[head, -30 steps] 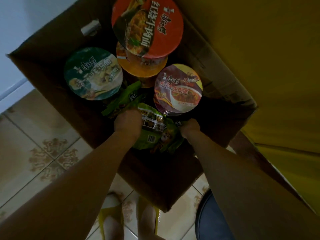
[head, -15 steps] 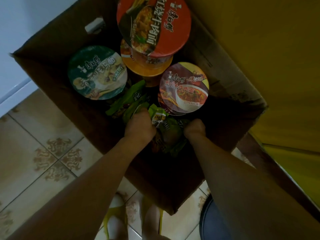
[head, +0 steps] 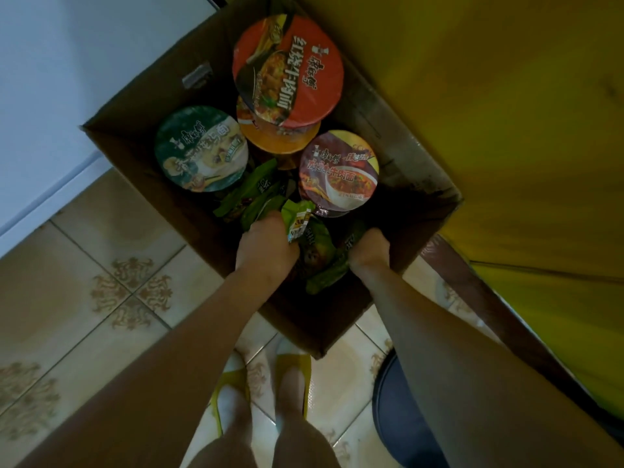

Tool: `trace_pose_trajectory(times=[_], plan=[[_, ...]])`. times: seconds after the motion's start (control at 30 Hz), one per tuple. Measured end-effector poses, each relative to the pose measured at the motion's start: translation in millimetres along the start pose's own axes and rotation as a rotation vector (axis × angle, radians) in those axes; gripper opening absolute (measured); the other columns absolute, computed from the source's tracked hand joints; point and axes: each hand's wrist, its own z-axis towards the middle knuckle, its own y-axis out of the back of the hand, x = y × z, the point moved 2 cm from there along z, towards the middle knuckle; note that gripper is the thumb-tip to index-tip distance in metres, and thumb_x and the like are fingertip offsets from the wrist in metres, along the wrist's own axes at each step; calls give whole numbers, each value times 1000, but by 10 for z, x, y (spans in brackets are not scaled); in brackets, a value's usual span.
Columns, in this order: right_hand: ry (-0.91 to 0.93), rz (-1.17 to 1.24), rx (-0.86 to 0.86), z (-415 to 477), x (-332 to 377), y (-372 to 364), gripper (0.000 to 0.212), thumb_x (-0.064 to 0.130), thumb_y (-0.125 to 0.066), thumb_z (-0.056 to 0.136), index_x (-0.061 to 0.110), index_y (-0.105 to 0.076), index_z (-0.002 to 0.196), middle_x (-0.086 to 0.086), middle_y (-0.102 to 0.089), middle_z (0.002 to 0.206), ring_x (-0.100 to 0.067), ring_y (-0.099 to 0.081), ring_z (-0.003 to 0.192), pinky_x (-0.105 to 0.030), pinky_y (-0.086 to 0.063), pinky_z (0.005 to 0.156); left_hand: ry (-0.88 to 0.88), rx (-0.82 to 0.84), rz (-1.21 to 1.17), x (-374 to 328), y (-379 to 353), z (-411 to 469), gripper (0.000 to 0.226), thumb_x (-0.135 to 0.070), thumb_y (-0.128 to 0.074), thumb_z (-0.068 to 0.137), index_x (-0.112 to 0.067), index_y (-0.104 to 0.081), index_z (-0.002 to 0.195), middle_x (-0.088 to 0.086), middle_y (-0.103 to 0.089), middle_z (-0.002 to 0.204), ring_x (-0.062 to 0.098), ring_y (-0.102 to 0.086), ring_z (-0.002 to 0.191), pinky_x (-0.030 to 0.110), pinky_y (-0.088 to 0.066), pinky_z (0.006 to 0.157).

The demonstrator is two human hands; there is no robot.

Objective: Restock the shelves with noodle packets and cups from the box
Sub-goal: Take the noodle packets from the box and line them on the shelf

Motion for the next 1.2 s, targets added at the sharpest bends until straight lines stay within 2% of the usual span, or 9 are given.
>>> trace_pose_trajectory(times=[0.27, 0.37, 0.43, 0.57, 0.77, 0.87, 0.93, 1.07, 1.2], plan=[[111, -6, -27, -925, 142, 663, 25, 5, -41, 94, -4, -45, 117, -24, -53, 117, -39, -52, 108, -37, -36, 70, 27, -42, 40, -363, 684, -822, 30, -19, -56, 89, -1, -44, 110, 18, -59, 112, 37, -57, 104, 40, -46, 82], [205, 9, -12, -1337, 241, 954, 10, 5, -42, 95, 2, -45, 103, -10, -50, 84, -35, -53, 91, -38, -34, 54, 9, -88, -4, -518, 1014, -1159, 29, -18, -57, 88, 0, -44, 107, 20, -60, 109, 38, -58, 102, 42, -47, 80], [261, 34, -18, -1625, 333, 1156, 5, 7, -43, 95, 6, -38, 93, 1, -36, 68, -25, -46, 71, -24, -25, 42, -8, -117, -29, -617, 1247, -1391, 30, -19, -58, 88, 0, -45, 108, 20, -60, 109, 38, -58, 101, 42, -47, 81], [407, 74, -26, -2158, 521, 1548, 10, 7, -48, 93, 8, -38, 89, 4, -34, 63, -12, -34, 53, -20, -19, 43, -40, -205, -23, -812, 1736, -1890, 34, -23, -57, 89, -4, -47, 115, 15, -63, 107, 33, -60, 96, 36, -44, 70], [600, 20, -70, -2890, 866, 2158, 12, 4, -51, 90, 6, -43, 82, 5, -37, 60, -4, -34, 52, -11, -33, 41, -20, -370, -89, -961, 2445, -2573, 33, -30, -59, 87, -7, -49, 107, 13, -63, 95, 32, -60, 86, 32, -41, 62], [701, -15, -89, -3257, 1048, 2439, 17, 5, -49, 91, 11, -42, 77, 6, -37, 61, -7, -34, 53, -14, -27, 42, -18, -479, -132, -1037, 2781, -2909, 24, -29, -58, 86, -8, -49, 95, 5, -54, 78, 26, -51, 74, 30, -35, 61], [774, -49, -110, -3456, 1165, 2593, 3, 8, -48, 92, 8, -48, 89, 2, -41, 63, -10, -36, 53, -15, -27, 40, -5, -538, -143, -1058, 2962, -3115, 21, -28, -58, 86, -10, -47, 88, 4, -50, 75, 26, -48, 75, 29, -31, 61], [899, -88, -130, -3792, 1402, 2817, 14, 13, -48, 94, 4, -50, 105, -7, -51, 76, -19, -42, 59, -30, -26, 45, 24, -664, -196, -993, 3257, -3468, 17, -25, -59, 83, -13, -48, 81, 1, -48, 67, 28, -48, 70, 30, -29, 56], [1064, -130, -89, -4161, 1648, 2956, 17, 13, -47, 95, 5, -50, 110, -8, -54, 86, -20, -48, 72, -25, -28, 53, 59, -790, -264, -844, 3500, -3827, 18, -26, -62, 82, -14, -48, 79, 2, -48, 66, 29, -48, 69, 30, -30, 56]])
